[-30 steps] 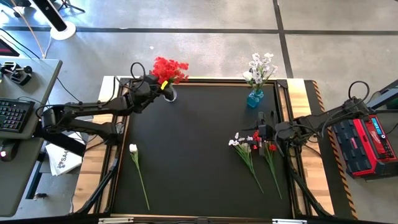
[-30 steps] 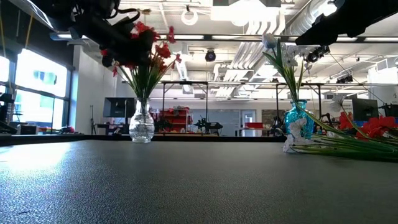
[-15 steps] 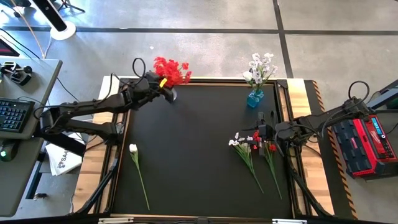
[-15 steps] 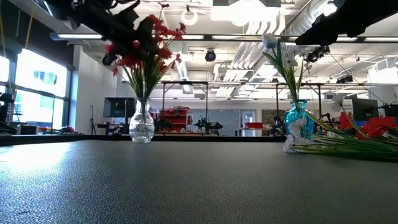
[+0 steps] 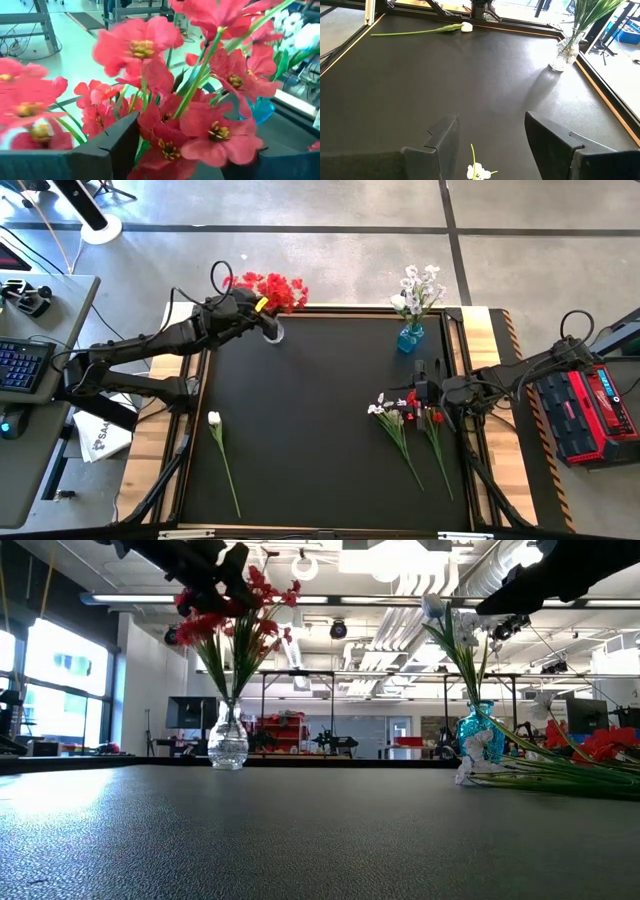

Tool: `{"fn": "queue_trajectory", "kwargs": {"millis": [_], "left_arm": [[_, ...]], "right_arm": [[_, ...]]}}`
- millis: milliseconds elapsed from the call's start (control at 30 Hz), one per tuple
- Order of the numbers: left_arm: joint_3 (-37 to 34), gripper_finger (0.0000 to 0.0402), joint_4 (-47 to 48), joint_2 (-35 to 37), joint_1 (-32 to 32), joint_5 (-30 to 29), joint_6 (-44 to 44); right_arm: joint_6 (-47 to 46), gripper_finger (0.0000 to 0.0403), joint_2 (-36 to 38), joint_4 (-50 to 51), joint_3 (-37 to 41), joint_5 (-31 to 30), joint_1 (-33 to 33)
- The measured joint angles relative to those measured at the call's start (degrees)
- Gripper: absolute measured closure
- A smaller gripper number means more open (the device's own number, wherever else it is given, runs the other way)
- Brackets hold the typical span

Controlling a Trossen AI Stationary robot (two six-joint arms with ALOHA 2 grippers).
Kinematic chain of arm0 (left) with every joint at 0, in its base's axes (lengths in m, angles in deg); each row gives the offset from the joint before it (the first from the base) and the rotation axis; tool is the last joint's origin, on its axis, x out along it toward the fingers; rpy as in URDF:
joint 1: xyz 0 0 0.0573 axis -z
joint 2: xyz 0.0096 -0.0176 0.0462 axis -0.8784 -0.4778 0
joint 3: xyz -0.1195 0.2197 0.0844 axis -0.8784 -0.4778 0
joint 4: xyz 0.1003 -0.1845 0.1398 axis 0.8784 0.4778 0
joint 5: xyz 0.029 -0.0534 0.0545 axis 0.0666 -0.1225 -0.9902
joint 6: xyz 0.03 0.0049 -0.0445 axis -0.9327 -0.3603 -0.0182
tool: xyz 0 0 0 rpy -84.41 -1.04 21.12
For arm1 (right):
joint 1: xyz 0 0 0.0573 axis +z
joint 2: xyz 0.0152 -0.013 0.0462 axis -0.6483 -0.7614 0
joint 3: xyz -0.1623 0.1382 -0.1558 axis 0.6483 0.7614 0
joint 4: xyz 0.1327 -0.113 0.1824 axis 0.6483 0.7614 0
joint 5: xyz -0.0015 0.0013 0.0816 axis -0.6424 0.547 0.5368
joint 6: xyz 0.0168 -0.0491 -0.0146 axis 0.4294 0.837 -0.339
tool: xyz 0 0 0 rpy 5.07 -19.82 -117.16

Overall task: Sort flowers into vase by color
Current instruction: Put the left red flowers into the transparent vase

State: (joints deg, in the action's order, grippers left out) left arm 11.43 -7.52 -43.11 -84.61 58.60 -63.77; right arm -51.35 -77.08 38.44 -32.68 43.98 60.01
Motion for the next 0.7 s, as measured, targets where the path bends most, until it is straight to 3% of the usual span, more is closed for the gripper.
{"fn": "queue_trajectory", "kwargs": {"millis": [133, 367, 700], "left_arm": [[0.02, 0.0239, 1.17, -0.09, 0.0, -2.72, 0.73], [0.02, 0.0383, 1.93, -1.98, -0.02, -2.02, 0.71], [0.0, 0.0392, 3.03, -6.25, -0.46, -3.44, 2.74]], "right_arm": [[-0.19, 0.0206, 0.0, 0.19, 0.0, 0.0, 0.0], [-0.1, 0.0206, 0.0, 0.09, 0.0, -0.02, 0.02], [-0.24, 0.0206, 0.0, 0.07, -0.02, 0.0, 0.02]]}}
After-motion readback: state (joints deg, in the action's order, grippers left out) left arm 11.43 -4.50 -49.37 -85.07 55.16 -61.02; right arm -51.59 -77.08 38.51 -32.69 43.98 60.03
